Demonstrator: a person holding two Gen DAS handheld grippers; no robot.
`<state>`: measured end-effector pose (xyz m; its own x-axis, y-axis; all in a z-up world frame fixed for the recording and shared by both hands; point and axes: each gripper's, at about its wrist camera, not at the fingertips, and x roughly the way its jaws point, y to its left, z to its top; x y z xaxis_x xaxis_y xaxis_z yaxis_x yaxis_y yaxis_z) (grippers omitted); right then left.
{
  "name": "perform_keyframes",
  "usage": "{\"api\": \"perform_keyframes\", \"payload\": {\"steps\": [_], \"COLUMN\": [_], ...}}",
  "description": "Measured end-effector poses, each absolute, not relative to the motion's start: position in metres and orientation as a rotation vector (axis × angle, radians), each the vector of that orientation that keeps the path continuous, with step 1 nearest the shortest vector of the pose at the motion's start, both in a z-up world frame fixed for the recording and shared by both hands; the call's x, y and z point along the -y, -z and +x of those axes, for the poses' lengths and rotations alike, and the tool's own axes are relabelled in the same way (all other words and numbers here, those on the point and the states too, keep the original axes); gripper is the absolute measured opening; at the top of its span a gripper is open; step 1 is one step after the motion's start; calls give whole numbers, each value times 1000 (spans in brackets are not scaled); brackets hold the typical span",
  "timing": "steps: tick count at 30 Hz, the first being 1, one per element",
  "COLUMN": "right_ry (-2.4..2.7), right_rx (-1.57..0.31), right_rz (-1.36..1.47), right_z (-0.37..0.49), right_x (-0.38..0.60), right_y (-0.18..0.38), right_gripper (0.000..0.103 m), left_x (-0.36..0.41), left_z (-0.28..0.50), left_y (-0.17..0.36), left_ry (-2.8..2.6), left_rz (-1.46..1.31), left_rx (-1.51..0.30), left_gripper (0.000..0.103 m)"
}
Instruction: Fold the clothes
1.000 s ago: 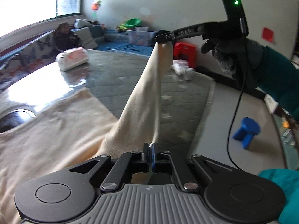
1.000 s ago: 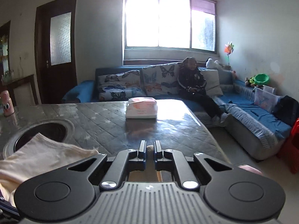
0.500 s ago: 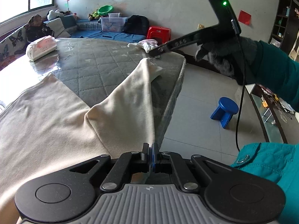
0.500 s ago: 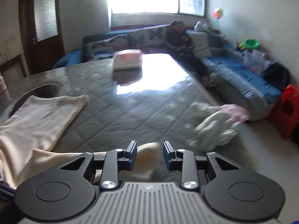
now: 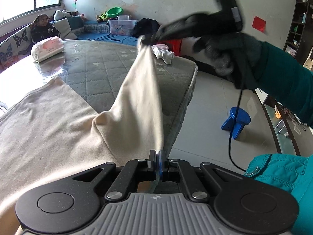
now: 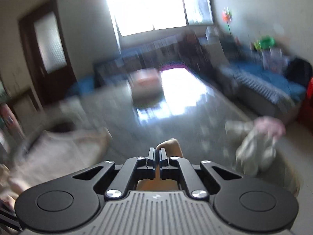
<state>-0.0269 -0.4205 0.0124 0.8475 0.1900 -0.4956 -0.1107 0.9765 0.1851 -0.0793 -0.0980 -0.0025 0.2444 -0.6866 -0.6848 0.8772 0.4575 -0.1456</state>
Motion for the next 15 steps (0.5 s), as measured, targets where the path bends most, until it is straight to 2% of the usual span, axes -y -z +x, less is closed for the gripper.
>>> {"api": "perform_keyframes", "payload": {"steps": [2, 7, 12, 14, 15], "right_ry": [-137, 58, -24, -57, -74], "right_rx": [-505, -647, -685, -700, -707], "right_rz": [145, 72, 32, 16, 8], "right_z": [-41, -52, -25, -14, -9], "right_x": [428, 452, 424, 414, 408], "right_y": [-19, 8, 19, 24, 26], "right_gripper": [3, 4, 8, 14, 21], "left_x": [98, 106, 108, 104, 101], "left_z": [-77, -75, -71, -70, -70], "left_y": [3, 11, 7, 2, -1], "left_ry": [1093, 1122, 1110, 1079, 1065], "left_rz": [273, 266, 260, 244, 235], "left_rx": [-767, -800, -797, -784, -773], "left_gripper": [3, 3, 7, 10, 15]}}
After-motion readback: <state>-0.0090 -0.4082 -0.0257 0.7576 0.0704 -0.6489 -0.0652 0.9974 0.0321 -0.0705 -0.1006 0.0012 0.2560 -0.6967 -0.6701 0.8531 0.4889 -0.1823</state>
